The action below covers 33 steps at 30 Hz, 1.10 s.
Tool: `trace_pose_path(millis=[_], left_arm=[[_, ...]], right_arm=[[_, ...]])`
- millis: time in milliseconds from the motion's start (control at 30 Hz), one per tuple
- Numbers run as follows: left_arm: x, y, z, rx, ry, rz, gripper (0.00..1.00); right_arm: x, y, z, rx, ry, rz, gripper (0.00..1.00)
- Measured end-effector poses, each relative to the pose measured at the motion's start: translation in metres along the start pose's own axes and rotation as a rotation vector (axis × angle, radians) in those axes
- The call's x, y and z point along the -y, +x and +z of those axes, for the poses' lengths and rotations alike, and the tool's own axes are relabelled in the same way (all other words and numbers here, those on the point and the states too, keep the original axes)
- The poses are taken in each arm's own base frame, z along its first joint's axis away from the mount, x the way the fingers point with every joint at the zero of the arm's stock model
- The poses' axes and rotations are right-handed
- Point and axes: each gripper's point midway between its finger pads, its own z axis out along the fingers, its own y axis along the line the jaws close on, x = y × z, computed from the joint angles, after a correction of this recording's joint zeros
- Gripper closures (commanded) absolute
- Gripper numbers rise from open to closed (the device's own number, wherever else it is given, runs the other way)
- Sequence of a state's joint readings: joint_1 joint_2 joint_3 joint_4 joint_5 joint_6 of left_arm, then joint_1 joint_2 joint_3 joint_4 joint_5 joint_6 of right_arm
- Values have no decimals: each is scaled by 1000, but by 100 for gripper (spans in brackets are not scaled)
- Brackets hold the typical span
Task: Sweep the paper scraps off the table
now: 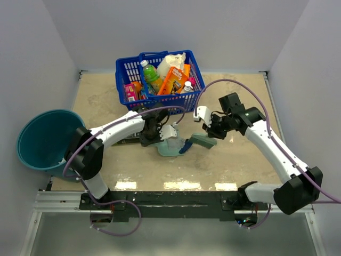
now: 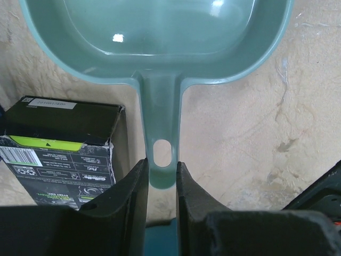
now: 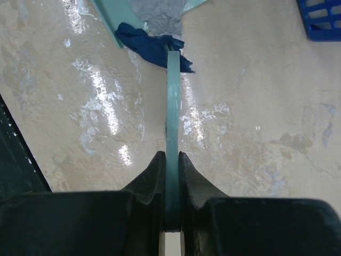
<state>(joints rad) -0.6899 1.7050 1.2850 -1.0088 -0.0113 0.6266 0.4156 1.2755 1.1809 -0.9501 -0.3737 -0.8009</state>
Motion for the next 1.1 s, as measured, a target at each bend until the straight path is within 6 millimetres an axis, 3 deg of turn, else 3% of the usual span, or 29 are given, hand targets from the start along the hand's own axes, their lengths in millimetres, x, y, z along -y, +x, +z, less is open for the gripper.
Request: trace_pose_path(millis=[133, 300, 400, 467, 600, 900, 1100], left_arm=[[-1, 5, -1, -28, -8, 2, 100], [-2, 8, 1, -54, -12, -1, 100], [-3, 7, 3, -66, -10, 1, 100], [-5, 5, 3, -69, -9, 2, 100], [-7, 3, 1, -72, -10, 4, 100], [-9, 3, 0, -106, -12, 14, 100], [-13, -5, 2, -124, 3, 19, 100]], right_arm=[[5, 2, -13, -12, 73, 54, 100], [20, 1, -35, -8, 256, 284, 100], [30, -9, -31, 10, 279, 450, 100], [34, -16, -18, 23, 256, 523, 100], [34, -13, -1, -5, 230, 619, 100], [65, -9, -34, 38, 457, 798, 100], [80, 6, -32, 1, 575, 900, 100]])
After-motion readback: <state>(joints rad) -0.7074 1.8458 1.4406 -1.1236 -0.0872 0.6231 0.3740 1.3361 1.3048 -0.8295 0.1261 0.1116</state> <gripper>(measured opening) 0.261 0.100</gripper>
